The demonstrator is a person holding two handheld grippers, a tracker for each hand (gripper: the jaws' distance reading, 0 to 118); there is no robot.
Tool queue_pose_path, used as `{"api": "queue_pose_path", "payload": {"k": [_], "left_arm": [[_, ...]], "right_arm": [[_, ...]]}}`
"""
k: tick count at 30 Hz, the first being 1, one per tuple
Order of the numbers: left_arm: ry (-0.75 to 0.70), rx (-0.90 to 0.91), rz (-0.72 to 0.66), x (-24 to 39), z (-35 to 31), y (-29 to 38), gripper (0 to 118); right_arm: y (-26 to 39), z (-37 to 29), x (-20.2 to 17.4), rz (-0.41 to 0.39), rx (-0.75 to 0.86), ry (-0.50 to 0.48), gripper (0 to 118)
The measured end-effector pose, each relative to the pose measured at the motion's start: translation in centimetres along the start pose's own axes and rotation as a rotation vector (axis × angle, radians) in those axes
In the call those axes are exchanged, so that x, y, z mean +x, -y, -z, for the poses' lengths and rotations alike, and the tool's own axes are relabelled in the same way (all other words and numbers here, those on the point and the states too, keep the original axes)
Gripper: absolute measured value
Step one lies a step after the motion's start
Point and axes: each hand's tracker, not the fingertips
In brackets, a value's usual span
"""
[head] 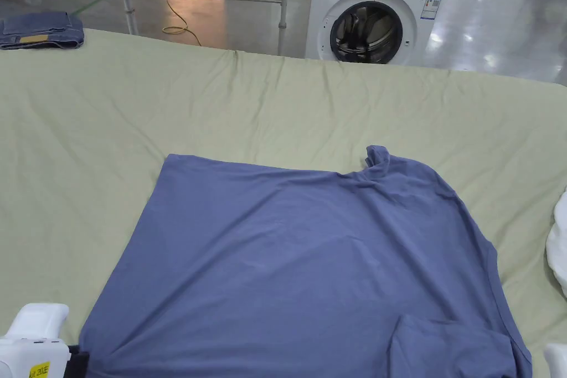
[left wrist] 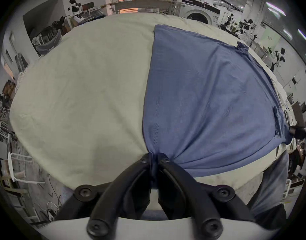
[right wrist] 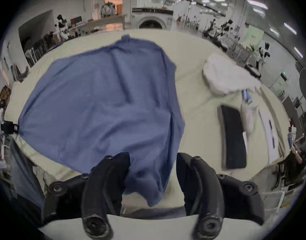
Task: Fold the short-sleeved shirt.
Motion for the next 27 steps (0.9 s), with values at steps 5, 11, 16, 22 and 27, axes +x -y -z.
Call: {"api": "queue_pose_path", "payload": {"k": [5, 11, 16, 22, 27], "left_arm": [[0.001, 0.001, -0.002, 0.7, -0.5, 0.1, 0], [0.003, 0.004, -0.002, 1.0, -0.9, 0.0, 0], [0.031, 0.059, -0.020, 0.7, -2.2, -0.7, 0], [0.065, 0.168, -0.020, 1.3, -4.6, -4.1, 0], [0.073, 0.240, -0.017, 1.1, -4.7, -8.4, 0]], "right_arm": [[2.0, 3.0, -0.7, -0.010, -0.068, -0.028, 49], [1.1, 2.5, -1.2, -0.030, -0.052, -0.045, 4], [-0.3, 0.2, -0.1, 0.029, 0.021, -0.078, 4], [-4.1, -2.8, 0.5, 0.073, 0.143, -0.102, 4], [-8.6, -2.8, 0.3, 0.079, 0.229, -0.091, 4]]}}
